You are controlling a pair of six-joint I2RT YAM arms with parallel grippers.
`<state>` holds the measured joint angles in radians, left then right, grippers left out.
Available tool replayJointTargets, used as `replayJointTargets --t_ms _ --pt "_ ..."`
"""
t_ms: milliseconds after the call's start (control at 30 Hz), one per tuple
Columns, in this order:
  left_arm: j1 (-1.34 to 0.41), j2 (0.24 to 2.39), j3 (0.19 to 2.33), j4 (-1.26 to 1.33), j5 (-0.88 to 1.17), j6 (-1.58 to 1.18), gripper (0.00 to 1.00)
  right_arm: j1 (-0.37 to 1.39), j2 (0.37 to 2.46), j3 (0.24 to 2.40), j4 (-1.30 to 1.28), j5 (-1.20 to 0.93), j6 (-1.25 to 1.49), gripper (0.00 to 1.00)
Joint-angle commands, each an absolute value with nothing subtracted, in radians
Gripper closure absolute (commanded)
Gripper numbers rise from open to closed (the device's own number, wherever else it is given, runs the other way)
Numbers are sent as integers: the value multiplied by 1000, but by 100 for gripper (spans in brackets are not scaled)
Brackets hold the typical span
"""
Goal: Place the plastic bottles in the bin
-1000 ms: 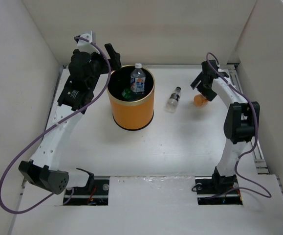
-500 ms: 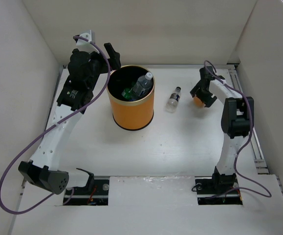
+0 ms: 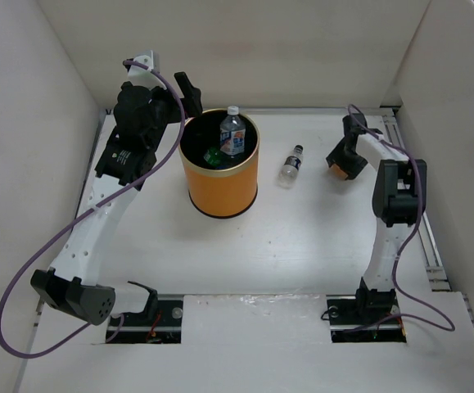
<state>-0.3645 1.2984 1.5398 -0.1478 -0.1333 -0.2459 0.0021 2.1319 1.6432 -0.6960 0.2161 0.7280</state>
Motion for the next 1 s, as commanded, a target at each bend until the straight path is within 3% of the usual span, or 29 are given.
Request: replayJointTargets --t_ms 0,33,67,167,200,567,700,833,967 --pt "-367 1284 1580 -121 -132 -255 0 -17 2160 1672 -650 189 660 53" --pt "-367 1284 1580 -121 -132 -255 0 -28 2160 1672 -634 172 643 62" --pt "-367 1284 1580 -121 -132 -255 0 -28 2160 1672 -634 161 634 89" --pt "-367 1284 1580 -121 -132 -255 0 -28 2160 1672 -634 161 592 92" --pt "-367 1284 1580 -121 -132 -255 0 -15 2142 1672 -634 176 581 100" --pt "-367 1278 1542 -61 106 -241 0 51 1709 1427 -473 242 330 100" --pt "-367 1269 1530 -34 254 -241 0 60 1565 1367 -419 70 201 100" --pt "-388 1270 1519 24 449 -265 0 60 1413 1280 -223 -364 121 100" --pt "-388 1290 1491 95 575 -317 0 113 1290 1256 -172 -538 77 100"
